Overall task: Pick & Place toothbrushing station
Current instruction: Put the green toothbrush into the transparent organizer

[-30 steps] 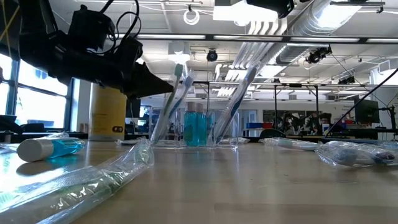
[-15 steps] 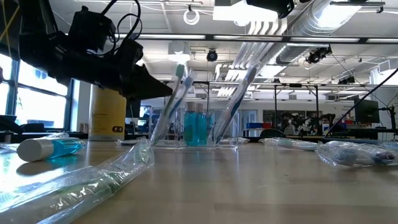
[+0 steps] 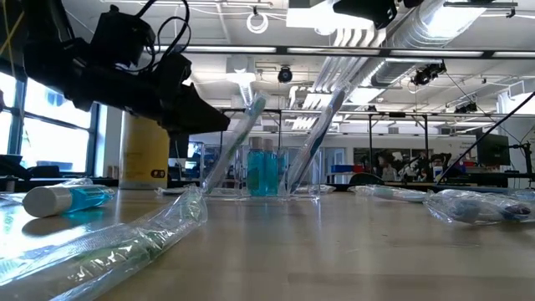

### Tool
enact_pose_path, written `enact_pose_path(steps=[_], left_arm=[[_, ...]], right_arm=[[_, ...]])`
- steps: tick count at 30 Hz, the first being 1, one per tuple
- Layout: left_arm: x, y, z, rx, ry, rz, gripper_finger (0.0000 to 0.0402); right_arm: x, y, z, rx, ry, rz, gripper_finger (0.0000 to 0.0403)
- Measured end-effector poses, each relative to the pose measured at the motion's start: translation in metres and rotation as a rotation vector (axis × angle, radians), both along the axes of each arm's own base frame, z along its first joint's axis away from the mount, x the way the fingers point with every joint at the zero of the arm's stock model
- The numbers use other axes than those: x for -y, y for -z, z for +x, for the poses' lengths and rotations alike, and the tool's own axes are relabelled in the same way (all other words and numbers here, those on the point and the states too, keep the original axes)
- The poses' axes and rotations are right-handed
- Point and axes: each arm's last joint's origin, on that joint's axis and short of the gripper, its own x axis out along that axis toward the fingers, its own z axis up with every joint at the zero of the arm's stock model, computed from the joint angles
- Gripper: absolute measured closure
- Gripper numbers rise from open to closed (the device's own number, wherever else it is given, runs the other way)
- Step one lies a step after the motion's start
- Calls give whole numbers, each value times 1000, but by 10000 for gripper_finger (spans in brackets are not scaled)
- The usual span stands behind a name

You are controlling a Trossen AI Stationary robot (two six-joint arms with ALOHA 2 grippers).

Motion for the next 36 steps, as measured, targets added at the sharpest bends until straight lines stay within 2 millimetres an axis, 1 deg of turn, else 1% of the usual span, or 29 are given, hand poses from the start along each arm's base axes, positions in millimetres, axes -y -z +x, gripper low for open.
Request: enact_pose_path(steps=[8,11,13,17,19,24,27,29,32,34,36], left_arm=[[1,-18,-10,9,2,19,258],[2,-26,-16,-4,6,45,258],[2,-32,-21,-6,8,57,258],[3,-43,-30,2,9,64,258],[4,-46,-34,-3,10,68,258],[4,-49,-39,-13,10,65,258],[5,-47,-39,-30,22,53,258],[5,-46,-39,-36,31,50,258],[6,-44,-39,-52,49,42,258],[6,-44,-39,-54,48,33,258],[6,-44,-39,-51,56,18,258]], right_arm=[[0,2,-1,-26,5,4,154],[2,6,-2,-60,56,12,154],[3,10,-4,-106,80,15,154],[1,22,-9,-248,-10,69,154],[1,27,-13,-319,-6,111,154],[5,45,-27,-552,102,208,154],[9,54,-39,-691,211,240,154],[15,57,-44,-709,342,210,154],[26,59,-46,-679,529,168,154],[34,60,-44,-662,610,160,154],[40,62,-42,-668,645,162,154]])
